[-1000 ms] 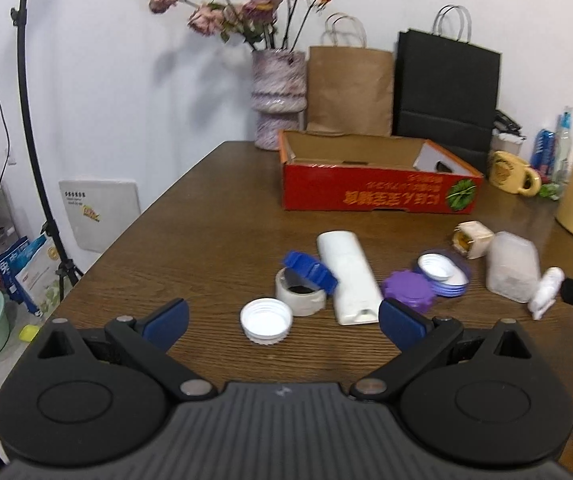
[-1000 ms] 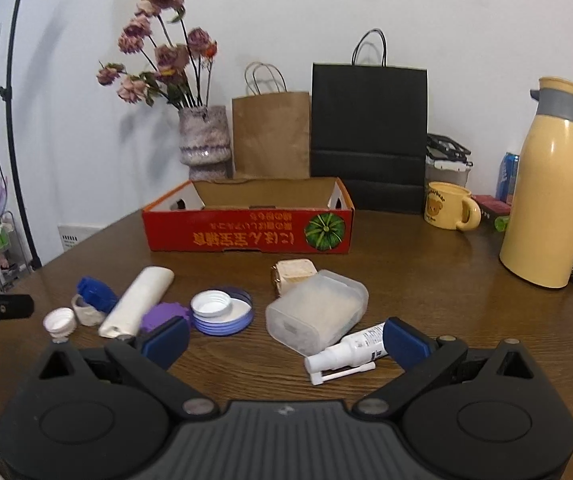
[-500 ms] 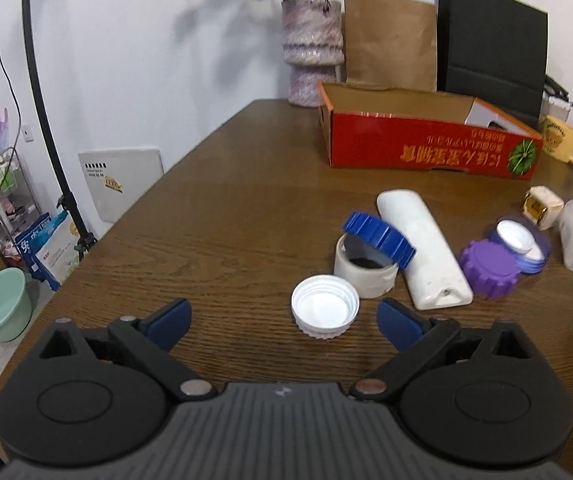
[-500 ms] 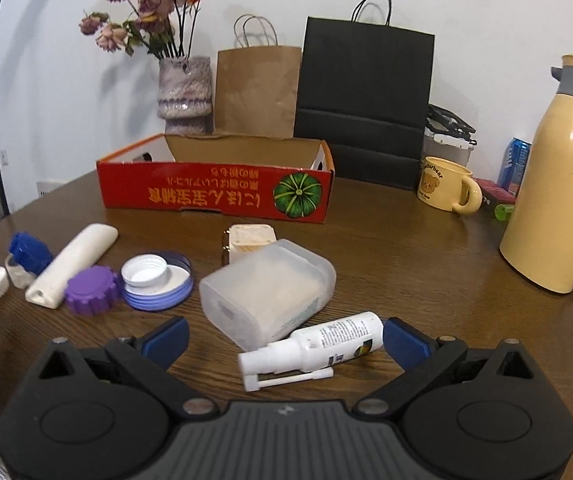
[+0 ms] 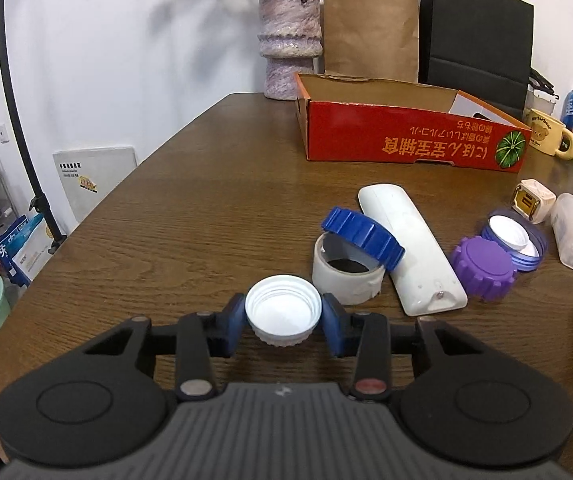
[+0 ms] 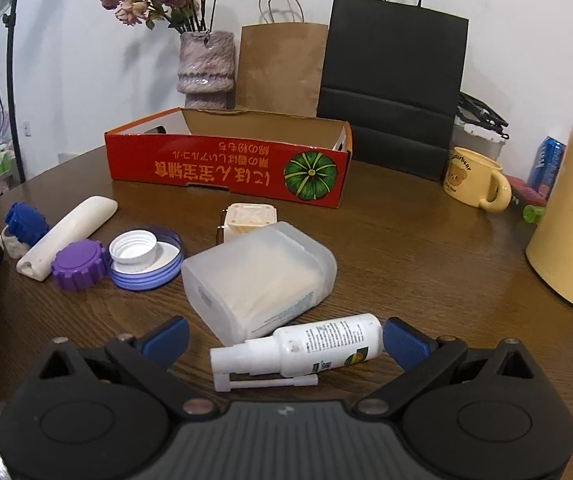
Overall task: Organize rigid objects
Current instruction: 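Carry the cap with the left tool while the right tool grasps and lifts the white spray bottle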
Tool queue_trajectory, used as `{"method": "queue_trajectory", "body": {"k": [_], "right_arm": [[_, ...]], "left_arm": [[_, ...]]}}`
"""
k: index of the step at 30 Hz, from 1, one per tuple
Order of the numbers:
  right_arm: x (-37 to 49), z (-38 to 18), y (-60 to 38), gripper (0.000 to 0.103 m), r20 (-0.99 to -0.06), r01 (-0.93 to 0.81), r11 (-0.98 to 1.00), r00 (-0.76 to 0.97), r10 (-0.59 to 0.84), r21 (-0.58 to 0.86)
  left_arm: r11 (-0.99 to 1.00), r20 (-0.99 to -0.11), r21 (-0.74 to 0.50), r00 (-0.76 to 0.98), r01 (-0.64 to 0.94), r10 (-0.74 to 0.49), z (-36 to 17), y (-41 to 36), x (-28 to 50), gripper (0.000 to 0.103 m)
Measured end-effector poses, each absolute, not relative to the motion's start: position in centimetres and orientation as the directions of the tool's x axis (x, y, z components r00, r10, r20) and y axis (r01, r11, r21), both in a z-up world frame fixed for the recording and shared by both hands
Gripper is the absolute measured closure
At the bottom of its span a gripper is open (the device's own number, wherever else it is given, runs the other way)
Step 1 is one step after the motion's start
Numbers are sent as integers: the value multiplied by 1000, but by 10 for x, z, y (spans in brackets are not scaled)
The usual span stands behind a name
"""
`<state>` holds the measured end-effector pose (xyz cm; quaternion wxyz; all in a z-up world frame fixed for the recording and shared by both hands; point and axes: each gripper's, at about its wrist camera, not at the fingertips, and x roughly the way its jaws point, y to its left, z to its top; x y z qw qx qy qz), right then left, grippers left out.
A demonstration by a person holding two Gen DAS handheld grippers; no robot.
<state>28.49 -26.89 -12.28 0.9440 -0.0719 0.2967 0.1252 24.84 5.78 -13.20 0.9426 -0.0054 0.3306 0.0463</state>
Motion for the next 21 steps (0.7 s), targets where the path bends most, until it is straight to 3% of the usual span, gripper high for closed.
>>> {"method": "queue_trajectory", "body": {"k": [17, 21], "right_arm": [[299, -134, -276, 0, -618, -348, 936, 747, 246, -48], [298, -135, -275, 5, -616, -346, 936, 752, 234, -66]], "left_arm": [[991, -609, 33, 783, -130, 123, -128, 57, 247, 62], [991, -601, 30, 790, -129, 121, -125, 56, 244, 62]]}}
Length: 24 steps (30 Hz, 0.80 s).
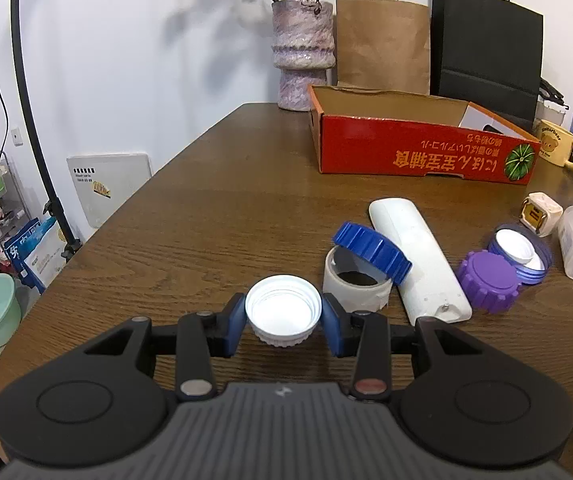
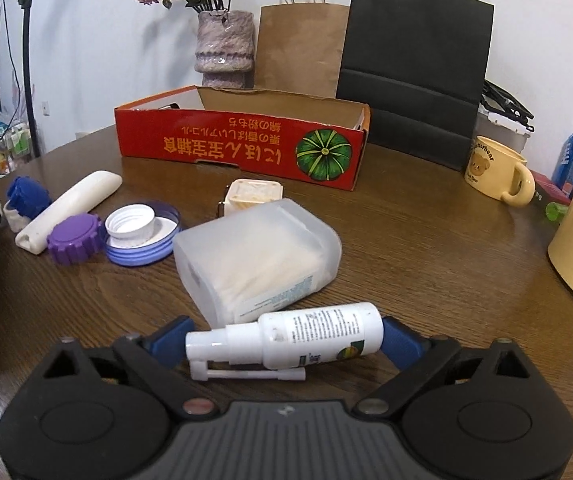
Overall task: Organize rigid objects
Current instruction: 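Carry the cap with the left tool while the right tool grasps and lifts the white spray bottle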
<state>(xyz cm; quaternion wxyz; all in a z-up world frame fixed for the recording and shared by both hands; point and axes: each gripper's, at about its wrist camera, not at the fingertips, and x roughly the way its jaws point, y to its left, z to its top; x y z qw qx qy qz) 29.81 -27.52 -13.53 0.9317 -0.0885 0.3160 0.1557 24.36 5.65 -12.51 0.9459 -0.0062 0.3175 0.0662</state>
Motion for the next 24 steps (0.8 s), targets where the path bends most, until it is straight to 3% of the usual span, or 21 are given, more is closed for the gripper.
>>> {"method": "queue_trajectory", "body": {"k": [24], "right_arm": [[280, -84, -271, 5, -446, -292, 956, 854, 266, 10]], "left_arm": [[994, -461, -11, 883, -107, 90, -63, 37, 245, 62]]}}
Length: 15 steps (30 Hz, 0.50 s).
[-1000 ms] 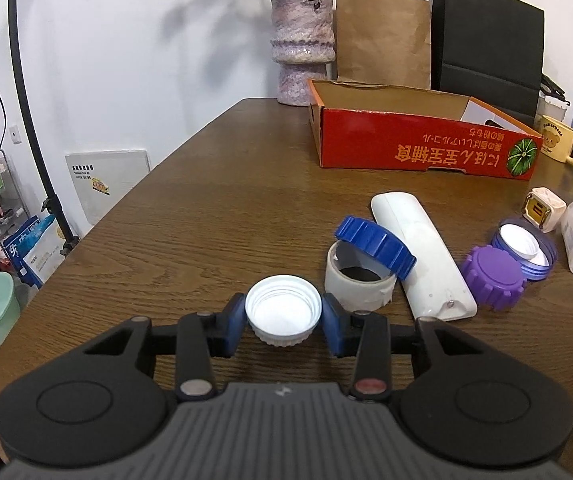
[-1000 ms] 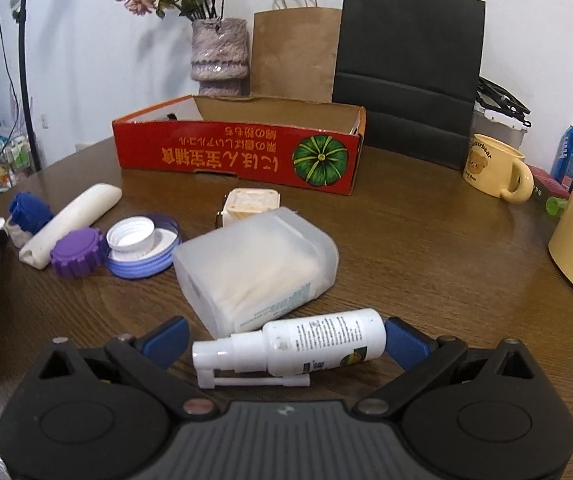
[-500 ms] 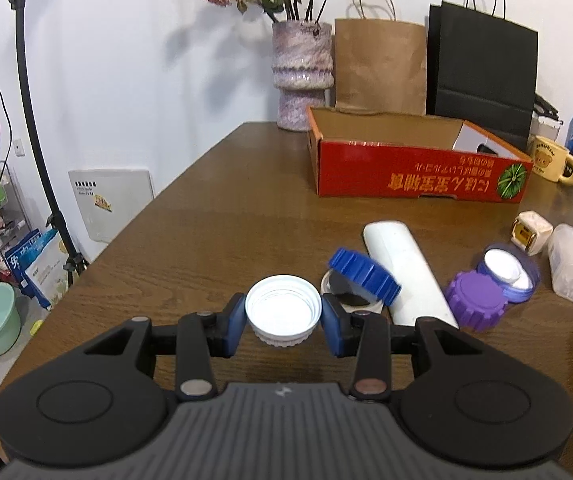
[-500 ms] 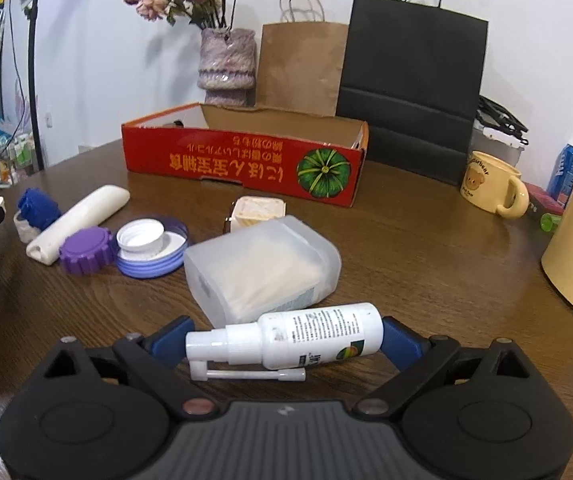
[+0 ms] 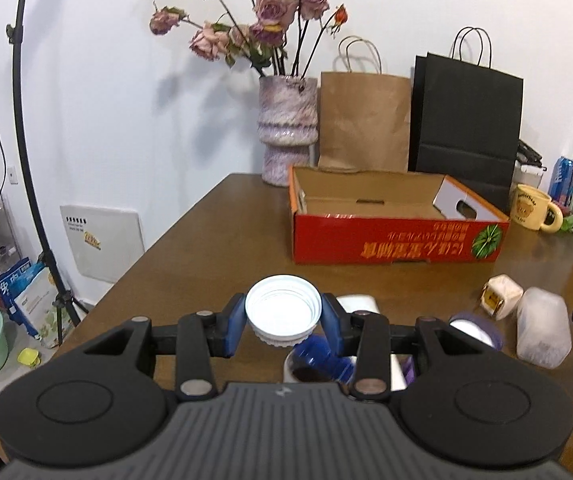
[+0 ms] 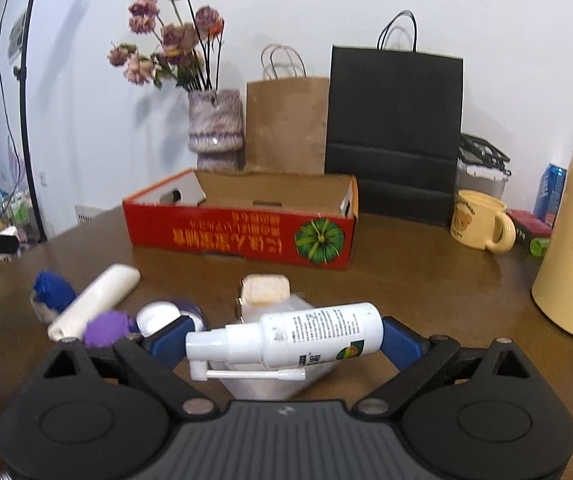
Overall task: Organize rigid objects
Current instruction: 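Carry the cap with the left tool while the right tool grasps and lifts the white spray bottle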
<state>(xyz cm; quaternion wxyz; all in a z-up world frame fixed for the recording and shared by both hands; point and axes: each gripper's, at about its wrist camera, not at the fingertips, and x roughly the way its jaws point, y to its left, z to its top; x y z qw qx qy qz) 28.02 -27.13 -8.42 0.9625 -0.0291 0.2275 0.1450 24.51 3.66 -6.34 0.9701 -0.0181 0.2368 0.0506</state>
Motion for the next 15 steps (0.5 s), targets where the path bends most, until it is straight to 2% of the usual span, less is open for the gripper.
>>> {"method": "queue_trajectory", "body": {"k": [15], "right_arm": [[312, -46, -235, 5, -377, -255, 966, 891, 253, 46]], "left_arm": [[997, -398, -19, 916, -69, 56, -31, 7, 280, 62]]}}
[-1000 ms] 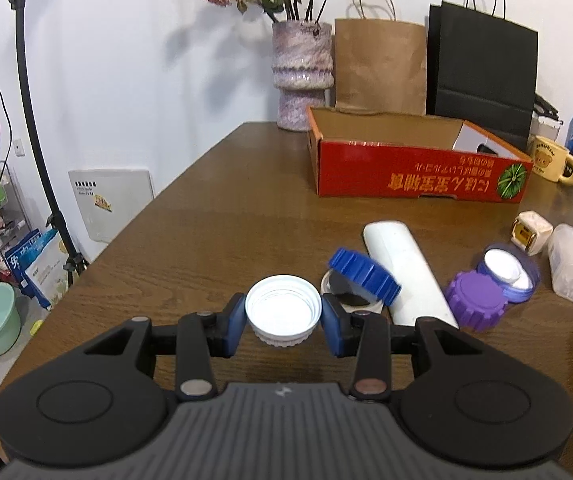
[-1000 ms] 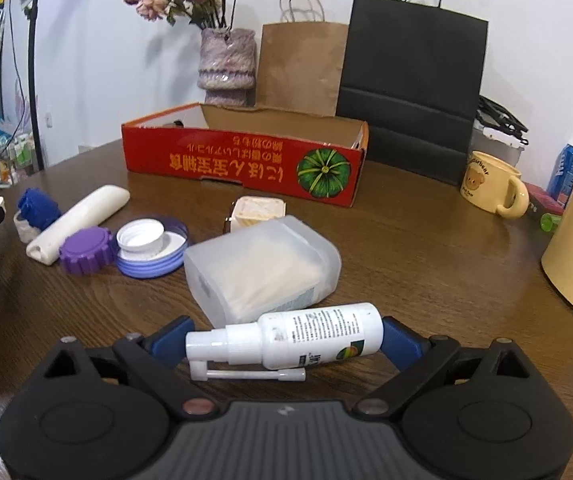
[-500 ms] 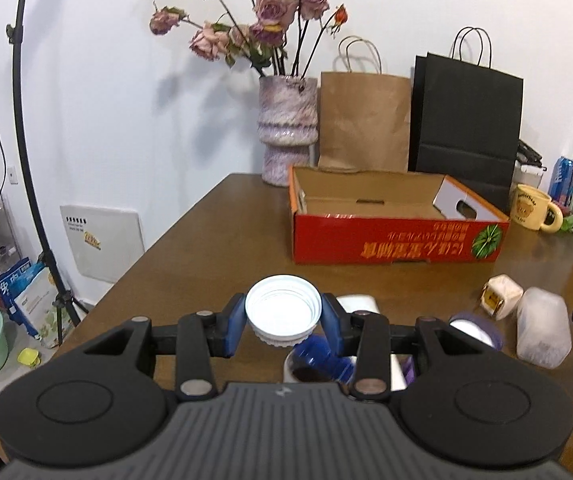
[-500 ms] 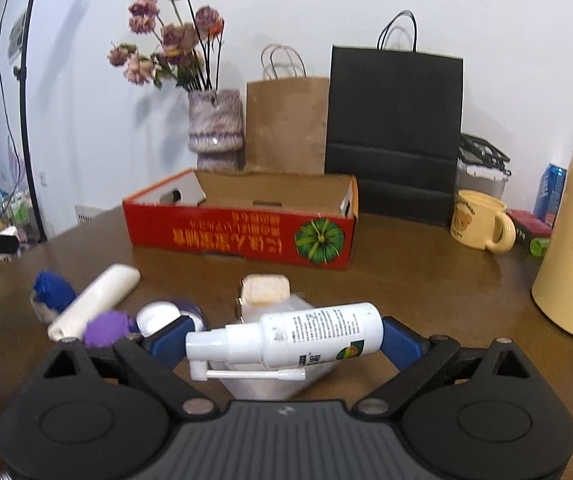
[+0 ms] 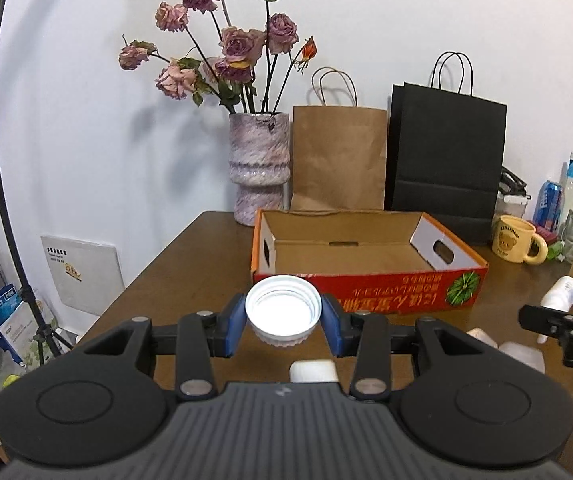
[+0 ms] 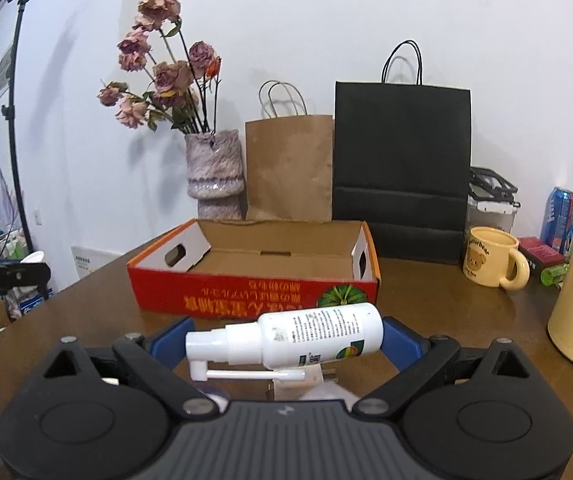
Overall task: Organize rigid objects
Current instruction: 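Carry the cap with the left tool while the right tool grasps and lifts the white spray bottle, then lower the cap and spray bottle into the red box and open both tools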
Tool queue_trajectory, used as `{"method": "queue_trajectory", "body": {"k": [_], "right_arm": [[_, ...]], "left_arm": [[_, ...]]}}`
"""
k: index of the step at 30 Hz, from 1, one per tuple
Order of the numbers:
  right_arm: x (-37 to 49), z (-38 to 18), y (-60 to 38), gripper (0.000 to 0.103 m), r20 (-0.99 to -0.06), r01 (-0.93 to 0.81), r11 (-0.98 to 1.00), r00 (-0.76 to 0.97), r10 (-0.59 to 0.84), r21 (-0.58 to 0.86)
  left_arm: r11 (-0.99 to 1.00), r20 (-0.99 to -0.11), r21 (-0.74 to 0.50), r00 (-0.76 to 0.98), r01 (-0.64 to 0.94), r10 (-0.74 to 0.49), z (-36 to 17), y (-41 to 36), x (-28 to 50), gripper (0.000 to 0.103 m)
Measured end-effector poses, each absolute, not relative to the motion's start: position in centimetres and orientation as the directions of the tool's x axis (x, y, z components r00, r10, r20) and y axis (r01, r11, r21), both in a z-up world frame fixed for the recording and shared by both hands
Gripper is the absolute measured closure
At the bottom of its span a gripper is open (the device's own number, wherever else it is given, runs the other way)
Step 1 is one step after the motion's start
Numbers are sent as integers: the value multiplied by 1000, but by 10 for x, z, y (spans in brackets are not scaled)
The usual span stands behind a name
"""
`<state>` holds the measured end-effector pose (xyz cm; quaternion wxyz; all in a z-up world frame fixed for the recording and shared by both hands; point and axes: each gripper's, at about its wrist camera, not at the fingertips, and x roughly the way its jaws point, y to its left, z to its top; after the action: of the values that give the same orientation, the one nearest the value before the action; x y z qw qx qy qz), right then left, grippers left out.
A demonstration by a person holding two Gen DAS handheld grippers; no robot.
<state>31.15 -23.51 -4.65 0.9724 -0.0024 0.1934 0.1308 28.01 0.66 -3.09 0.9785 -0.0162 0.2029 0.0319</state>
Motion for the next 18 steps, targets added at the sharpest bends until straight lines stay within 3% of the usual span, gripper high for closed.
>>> {"method": "queue_trajectory", "body": {"k": [18], "right_arm": [[375, -30, -212, 5, -353, -217, 975, 909, 223, 57]], "left_arm": [[995, -383, -41, 921, -93, 70, -21, -24, 348, 62]]}}
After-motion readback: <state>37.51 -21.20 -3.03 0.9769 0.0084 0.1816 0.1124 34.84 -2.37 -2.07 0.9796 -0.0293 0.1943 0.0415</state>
